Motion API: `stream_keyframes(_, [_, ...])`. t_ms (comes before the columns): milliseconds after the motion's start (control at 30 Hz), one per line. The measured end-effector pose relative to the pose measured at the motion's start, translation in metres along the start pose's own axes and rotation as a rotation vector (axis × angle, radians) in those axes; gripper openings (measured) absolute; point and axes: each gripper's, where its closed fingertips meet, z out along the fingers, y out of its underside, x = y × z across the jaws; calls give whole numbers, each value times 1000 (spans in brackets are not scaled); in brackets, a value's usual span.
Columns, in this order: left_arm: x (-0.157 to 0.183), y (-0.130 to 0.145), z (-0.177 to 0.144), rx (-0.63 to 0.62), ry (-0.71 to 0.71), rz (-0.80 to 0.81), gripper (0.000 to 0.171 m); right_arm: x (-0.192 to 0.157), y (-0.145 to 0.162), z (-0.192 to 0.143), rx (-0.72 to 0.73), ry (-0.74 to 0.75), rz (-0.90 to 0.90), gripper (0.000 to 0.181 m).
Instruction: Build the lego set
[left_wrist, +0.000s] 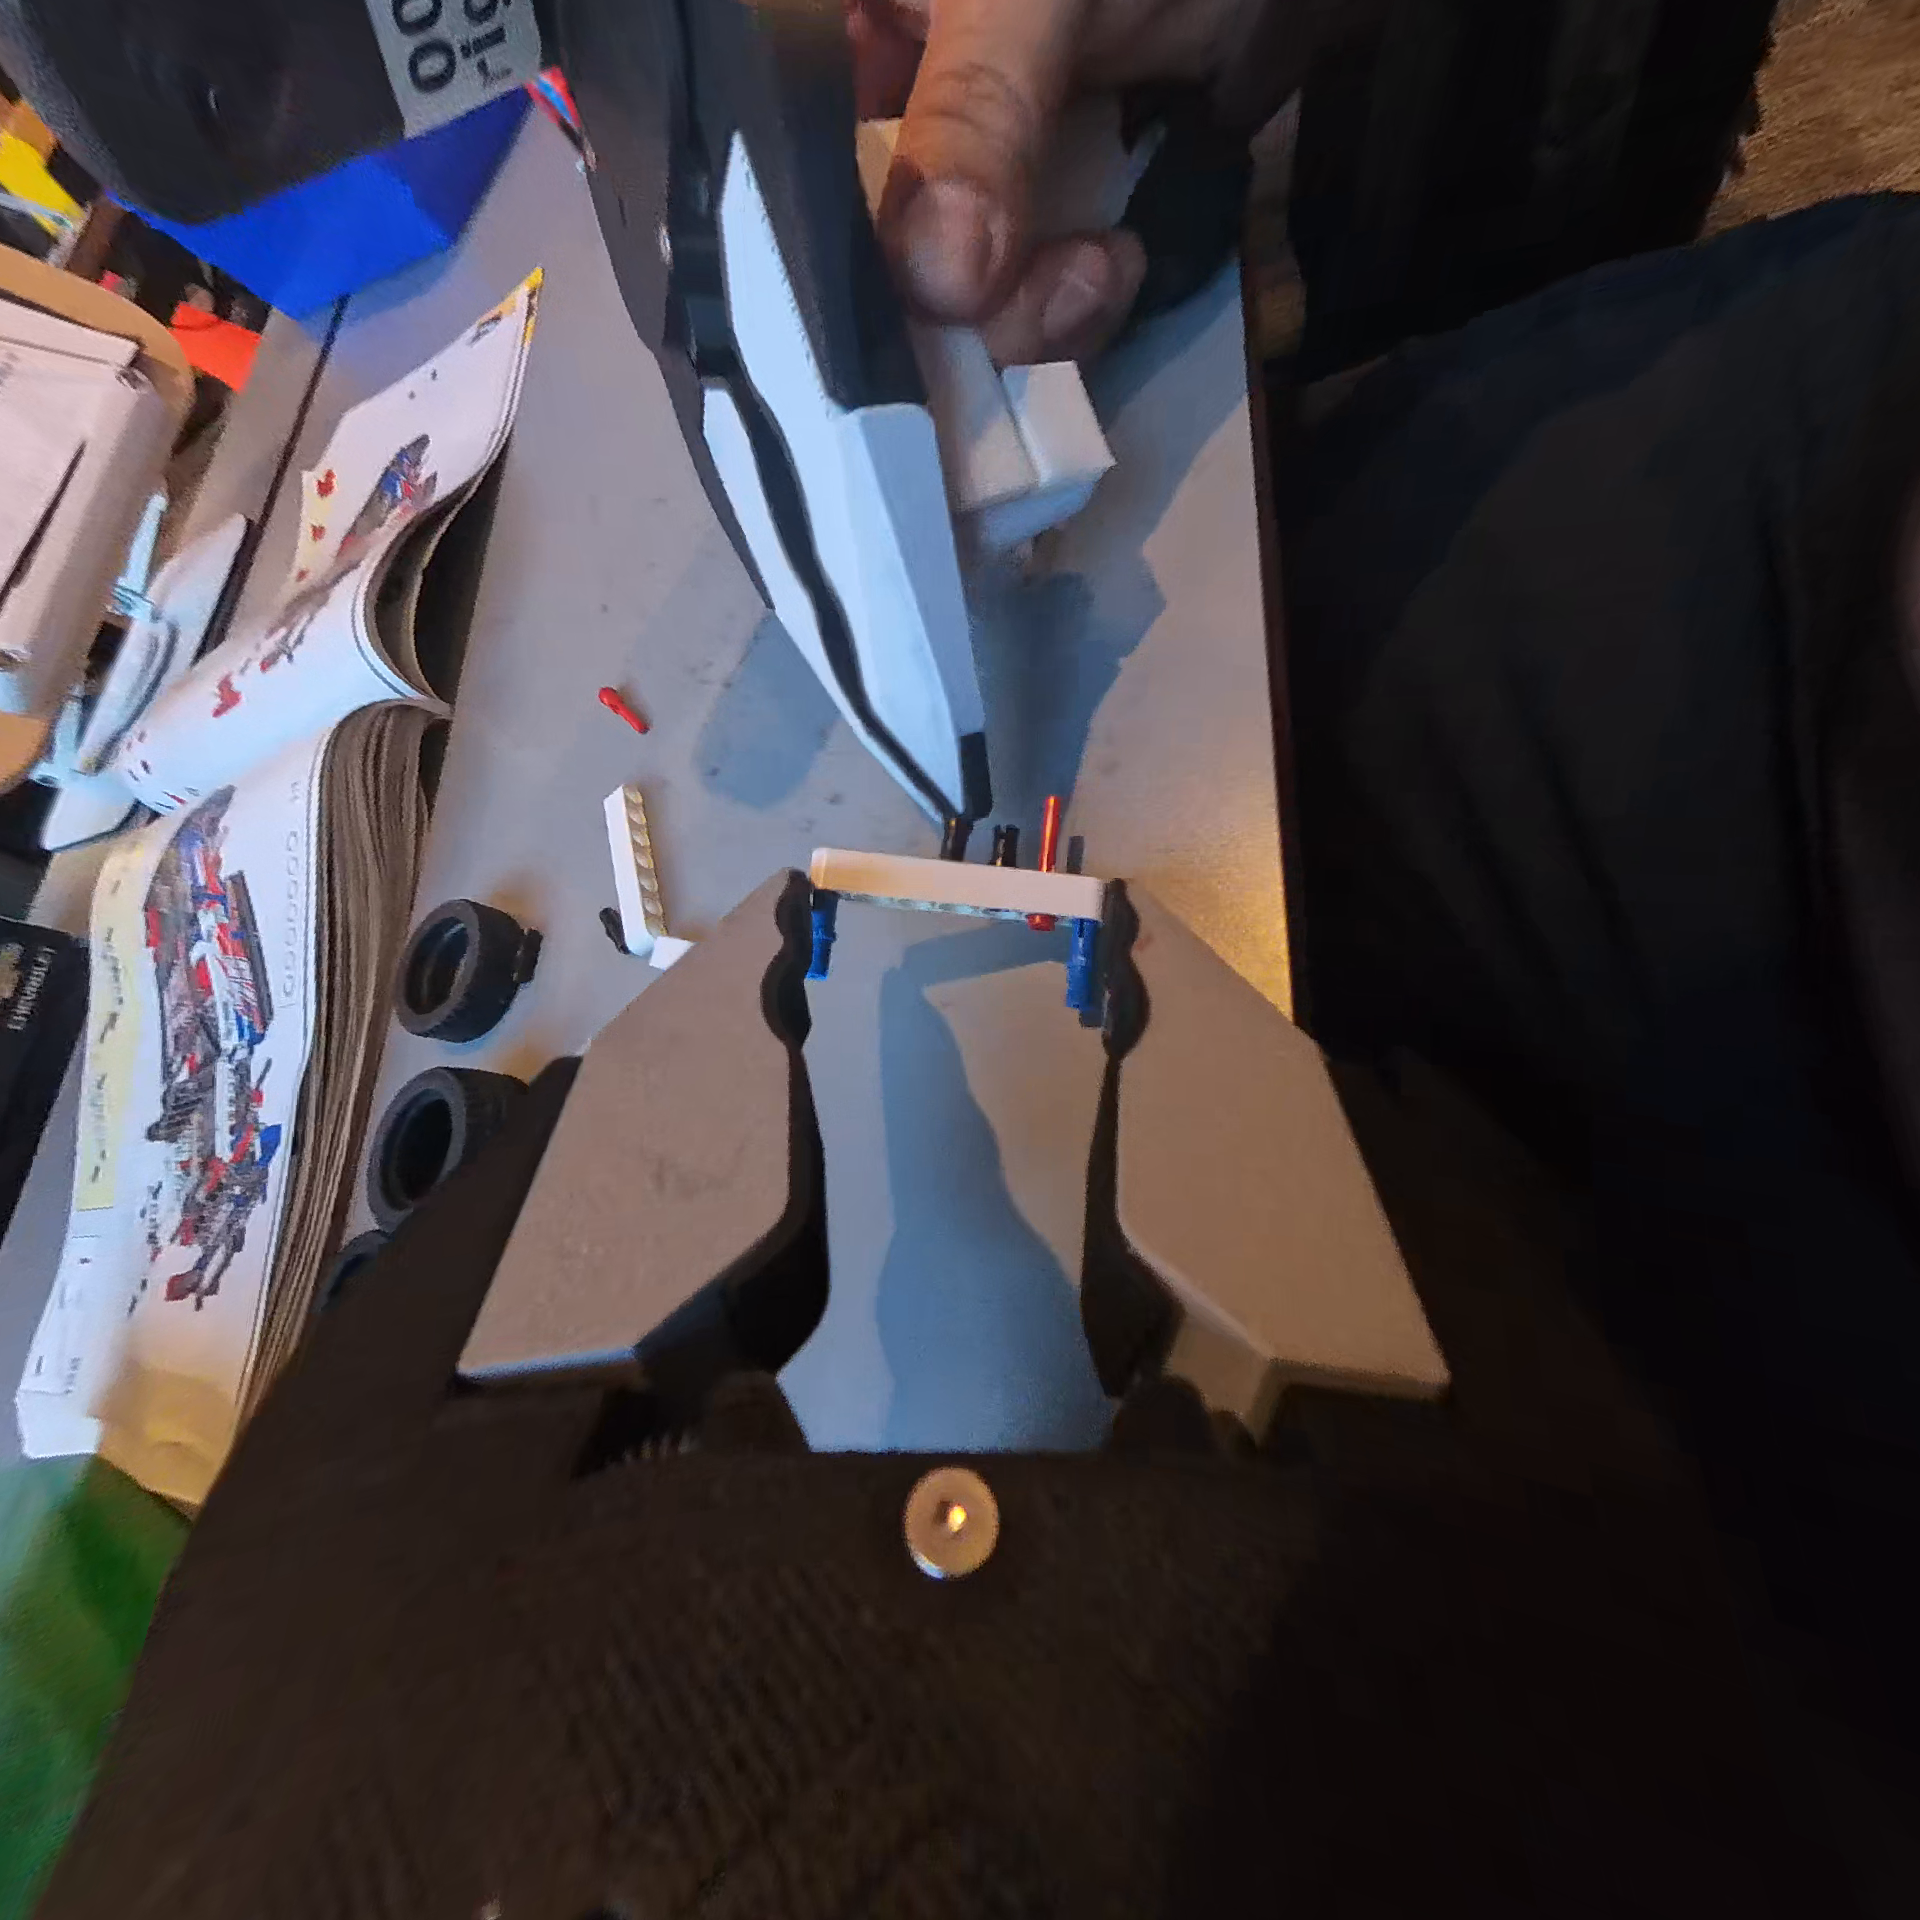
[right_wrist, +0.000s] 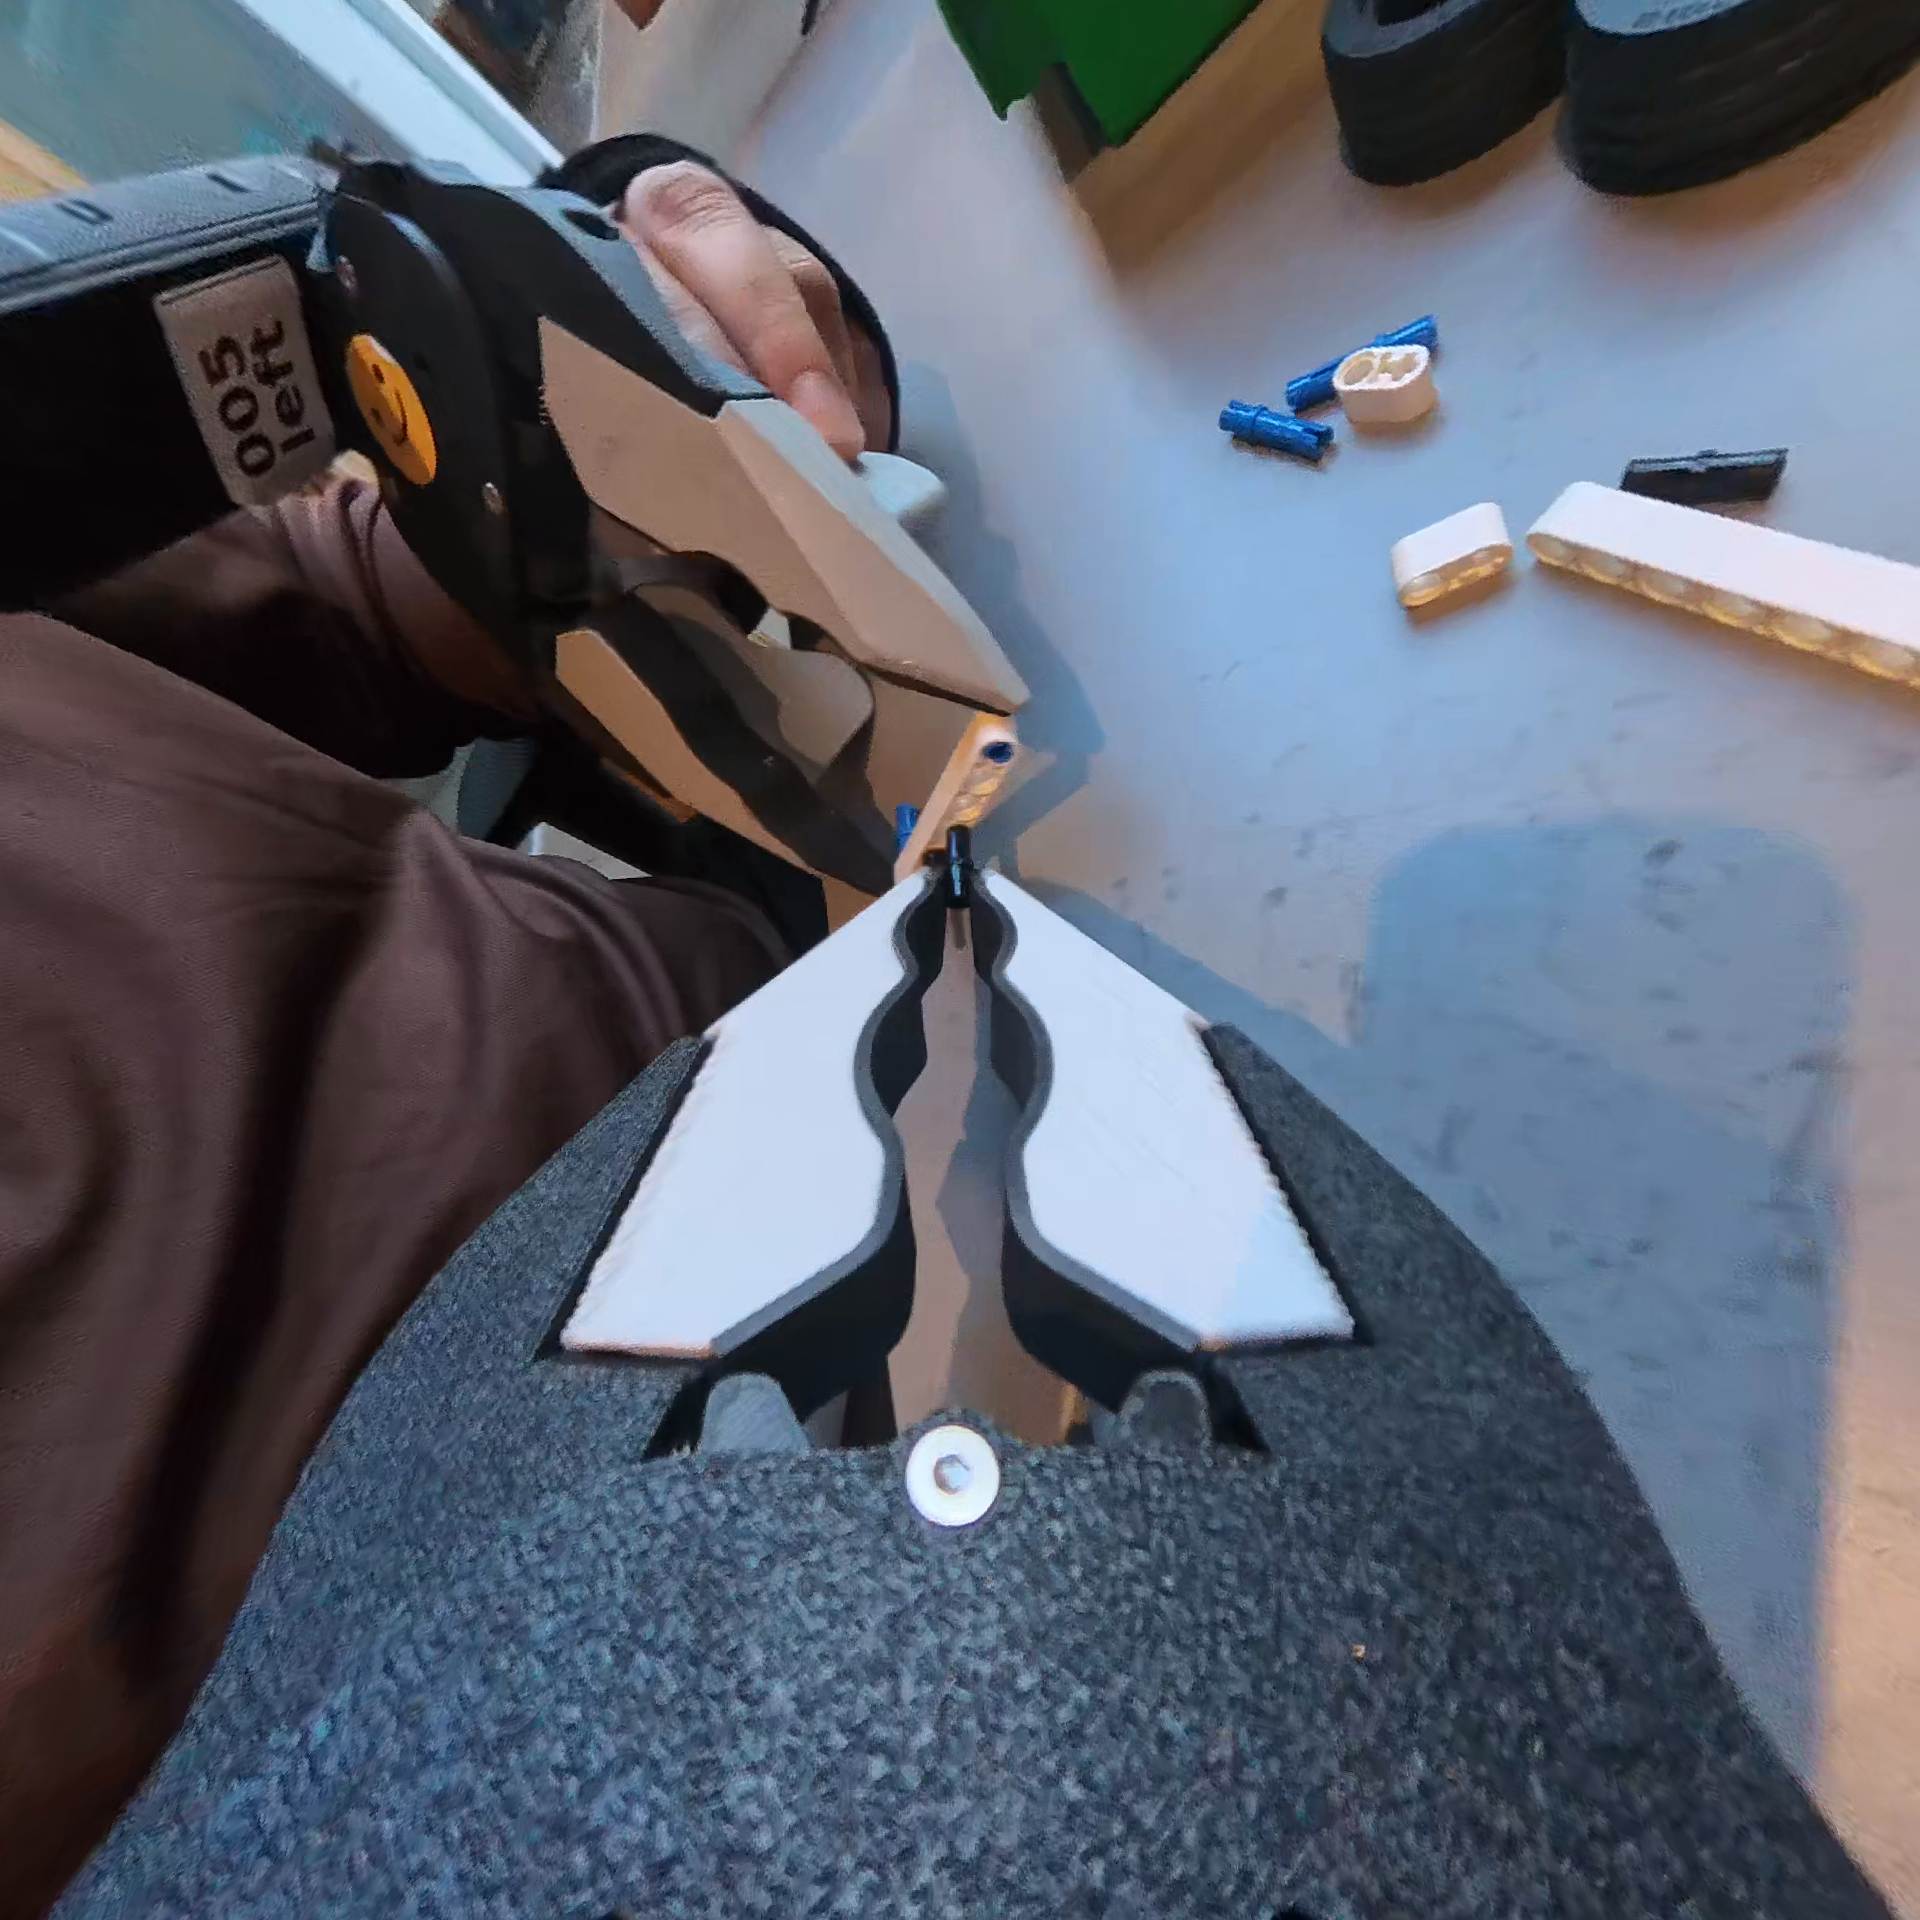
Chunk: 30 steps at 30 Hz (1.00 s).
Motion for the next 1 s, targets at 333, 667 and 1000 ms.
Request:
stream_keyframes(333, [0, 0, 0, 1, 5, -6, 54, -1, 1, 3, -12, -13, 16, 3])
stream_keyframes(667, [3, -1, 0, 19, 41, 1, 54, -2, 5, 4, -82, -20, -76, 4])
stream_keyframes(1000, [5, 0, 0, 30, 97, -9, 54, -1, 7, 5, -126, -2, -200, 3])
